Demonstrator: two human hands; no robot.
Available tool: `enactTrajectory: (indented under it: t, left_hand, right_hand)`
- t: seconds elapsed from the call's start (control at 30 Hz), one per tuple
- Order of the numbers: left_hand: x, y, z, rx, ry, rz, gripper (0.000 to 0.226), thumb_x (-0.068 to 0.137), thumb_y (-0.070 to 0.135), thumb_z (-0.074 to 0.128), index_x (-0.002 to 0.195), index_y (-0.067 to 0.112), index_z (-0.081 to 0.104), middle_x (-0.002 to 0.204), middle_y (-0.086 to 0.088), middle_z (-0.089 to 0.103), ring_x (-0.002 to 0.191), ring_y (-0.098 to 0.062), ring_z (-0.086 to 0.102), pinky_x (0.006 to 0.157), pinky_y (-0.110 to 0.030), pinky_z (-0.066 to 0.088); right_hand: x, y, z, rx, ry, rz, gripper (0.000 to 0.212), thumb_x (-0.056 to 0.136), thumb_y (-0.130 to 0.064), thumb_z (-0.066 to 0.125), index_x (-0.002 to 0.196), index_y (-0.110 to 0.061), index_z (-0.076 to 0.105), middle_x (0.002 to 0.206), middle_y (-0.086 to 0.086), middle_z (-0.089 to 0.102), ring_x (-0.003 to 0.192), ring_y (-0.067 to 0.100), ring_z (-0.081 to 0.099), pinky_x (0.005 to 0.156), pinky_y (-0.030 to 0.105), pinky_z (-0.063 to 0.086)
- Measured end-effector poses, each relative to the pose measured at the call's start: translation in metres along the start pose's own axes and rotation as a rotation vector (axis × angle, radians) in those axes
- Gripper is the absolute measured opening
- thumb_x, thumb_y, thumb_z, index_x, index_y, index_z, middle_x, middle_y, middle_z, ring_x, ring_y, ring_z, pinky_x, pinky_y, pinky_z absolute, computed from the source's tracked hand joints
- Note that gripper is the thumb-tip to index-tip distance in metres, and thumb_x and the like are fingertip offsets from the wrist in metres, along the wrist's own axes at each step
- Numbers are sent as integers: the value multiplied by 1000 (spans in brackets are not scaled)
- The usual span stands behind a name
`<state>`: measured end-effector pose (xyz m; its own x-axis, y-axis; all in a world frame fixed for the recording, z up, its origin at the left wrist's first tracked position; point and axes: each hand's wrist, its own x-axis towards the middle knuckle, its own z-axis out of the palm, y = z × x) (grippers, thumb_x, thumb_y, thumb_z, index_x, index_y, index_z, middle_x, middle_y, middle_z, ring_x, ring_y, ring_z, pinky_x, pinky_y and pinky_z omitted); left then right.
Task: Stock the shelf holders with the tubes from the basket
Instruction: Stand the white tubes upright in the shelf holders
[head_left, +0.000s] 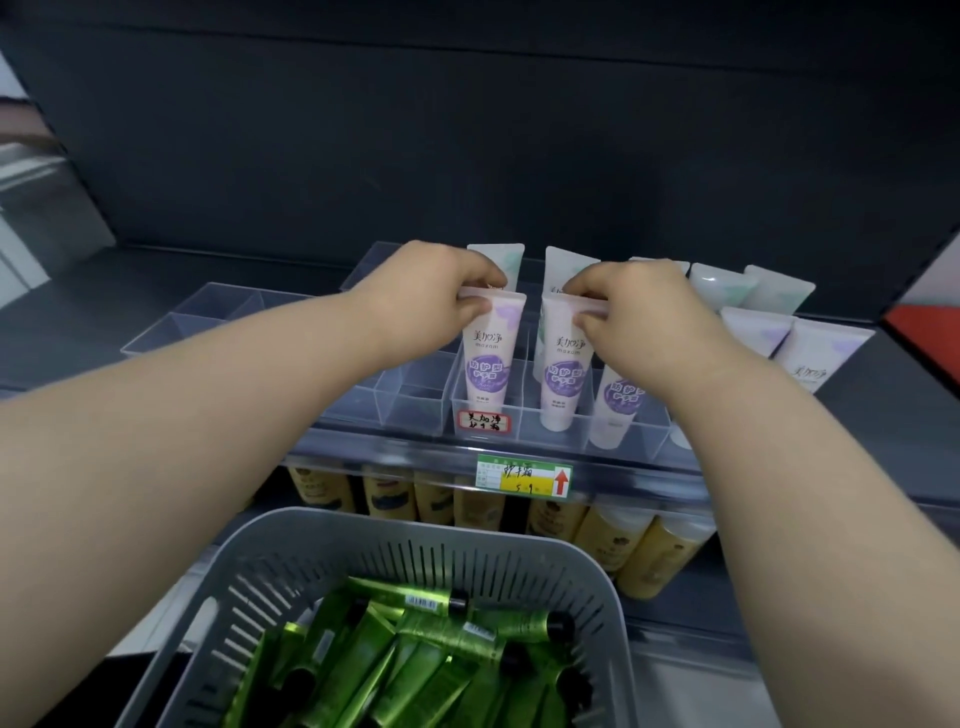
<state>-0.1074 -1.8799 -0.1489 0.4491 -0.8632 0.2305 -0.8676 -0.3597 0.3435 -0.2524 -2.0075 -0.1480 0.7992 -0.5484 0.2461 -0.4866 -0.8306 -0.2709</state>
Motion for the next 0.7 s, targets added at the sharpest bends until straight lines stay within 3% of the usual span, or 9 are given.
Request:
enactTrajectory:
  t: [0.23,0.4,0.53,0.7]
  left_hand:
    - [-1,-2,-2,115,17,53,37,93,20,51,129,25,55,130,-1,57,117,-19,53,98,-32,43]
    - [-19,13,-7,222,48,224,42,93,17,48,135,24,48,141,4,46,130,-16,40,103,-37,38]
    - [-47,21,-7,325,92,302,43,94,22,49,136,27,46,143,5,43,131,-16,39,95,-43,46]
    - [-92,12,-5,394,154,453,40,78,15,69,118,14,63,116,-9,65,104,-30,63,74,-44,56]
  right_hand:
    - [1,-7,-2,-12,24,-32,39,92,-16,49,128,-27,56,126,7,59,109,29,57,90,38,50]
    - [-6,-15,-8,-22,60,-108,39,93,-14,49,130,-24,55,131,6,55,116,26,53,94,35,47]
    - [-15,-25,-17,8,79,-175,38,92,-15,52,129,-24,56,132,2,53,120,21,50,99,32,43]
    - [-36,-41,-23,8,65,-222,35,91,-14,53,125,-22,59,129,2,55,120,20,49,99,32,41]
